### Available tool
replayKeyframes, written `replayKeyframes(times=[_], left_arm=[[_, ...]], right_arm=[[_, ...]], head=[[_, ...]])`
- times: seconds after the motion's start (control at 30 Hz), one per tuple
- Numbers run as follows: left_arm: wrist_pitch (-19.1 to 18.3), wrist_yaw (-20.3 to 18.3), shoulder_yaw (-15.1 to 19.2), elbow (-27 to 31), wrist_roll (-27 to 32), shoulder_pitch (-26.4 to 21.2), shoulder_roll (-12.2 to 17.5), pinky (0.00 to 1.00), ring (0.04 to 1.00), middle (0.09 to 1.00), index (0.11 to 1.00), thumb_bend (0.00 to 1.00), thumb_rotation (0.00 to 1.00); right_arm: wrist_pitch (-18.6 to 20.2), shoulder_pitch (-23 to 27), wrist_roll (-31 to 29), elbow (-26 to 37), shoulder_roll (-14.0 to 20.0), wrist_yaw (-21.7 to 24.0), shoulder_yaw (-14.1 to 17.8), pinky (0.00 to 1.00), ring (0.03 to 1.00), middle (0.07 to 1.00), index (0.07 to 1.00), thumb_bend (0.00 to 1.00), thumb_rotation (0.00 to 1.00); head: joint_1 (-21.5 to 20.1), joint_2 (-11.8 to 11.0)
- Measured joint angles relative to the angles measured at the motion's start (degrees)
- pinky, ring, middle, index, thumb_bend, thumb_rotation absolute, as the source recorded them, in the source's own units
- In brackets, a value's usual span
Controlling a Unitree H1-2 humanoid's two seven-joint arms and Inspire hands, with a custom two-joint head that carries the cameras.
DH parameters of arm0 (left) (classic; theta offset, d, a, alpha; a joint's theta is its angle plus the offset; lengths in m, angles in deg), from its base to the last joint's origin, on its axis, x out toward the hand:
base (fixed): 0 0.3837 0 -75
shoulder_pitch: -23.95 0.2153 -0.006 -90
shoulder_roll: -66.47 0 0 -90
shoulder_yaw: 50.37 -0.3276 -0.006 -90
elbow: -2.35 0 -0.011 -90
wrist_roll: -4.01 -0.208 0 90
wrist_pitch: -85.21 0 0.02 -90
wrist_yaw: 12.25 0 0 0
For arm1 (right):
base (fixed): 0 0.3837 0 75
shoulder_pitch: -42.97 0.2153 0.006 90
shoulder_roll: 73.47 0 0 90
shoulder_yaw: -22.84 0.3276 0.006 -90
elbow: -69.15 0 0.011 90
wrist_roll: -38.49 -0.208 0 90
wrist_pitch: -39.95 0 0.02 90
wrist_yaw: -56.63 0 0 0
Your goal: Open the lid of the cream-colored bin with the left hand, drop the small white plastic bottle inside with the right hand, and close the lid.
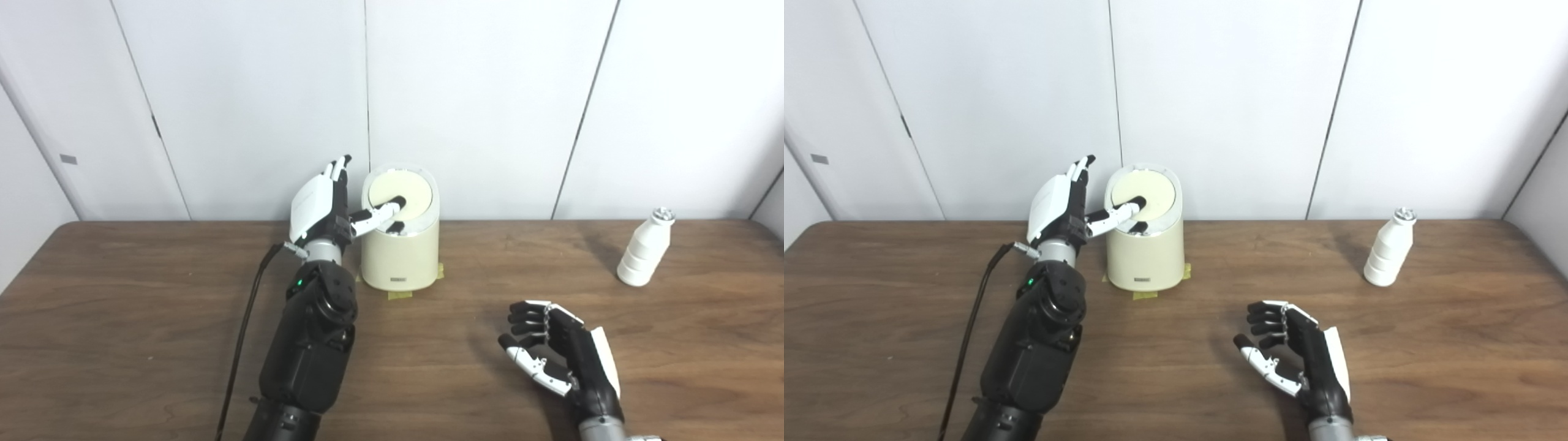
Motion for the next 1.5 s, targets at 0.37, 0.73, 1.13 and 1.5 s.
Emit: replayKeyframes(times=[0.37,0.73,1.13,1.5], left_arm=[[0.0,0.1,0.0,-1.4,-2.1,-1.1,-0.6,1.0,1.0,1.0,1.0,0.76,0.57],[0.0,0.7,0.0,-4.5,-2.4,-2.1,-0.3,1.0,1.0,1.0,1.0,0.85,0.27],[0.0,0.9,-1.1,-4.5,-3.3,-3.0,0.3,1.0,1.0,1.0,1.0,0.95,0.14],[0.1,0.4,-1.3,-4.5,-7.1,-3.1,0.2,1.0,0.99,1.0,1.0,0.95,0.0]], right_arm=[[0.0,-0.2,0.6,0.3,-0.1,0.0,-0.3,0.49,0.596,0.619,0.611,0.28,0.15],[0.0,-0.4,1.3,0.5,-0.1,-0.1,-0.5,0.48,0.591,0.617,0.609,0.27,0.18],[0.1,-0.5,1.3,0.7,-0.4,-0.1,-0.5,0.48,0.59,0.616,0.611,0.27,0.19],[0.3,-0.5,1.3,0.7,-0.4,-0.1,-0.5,0.49,0.593,0.616,0.609,0.28,0.19]], head=[[-0.8,0.0],[-1.1,0.2],[-1.1,0.6],[-1.1,0.5]])
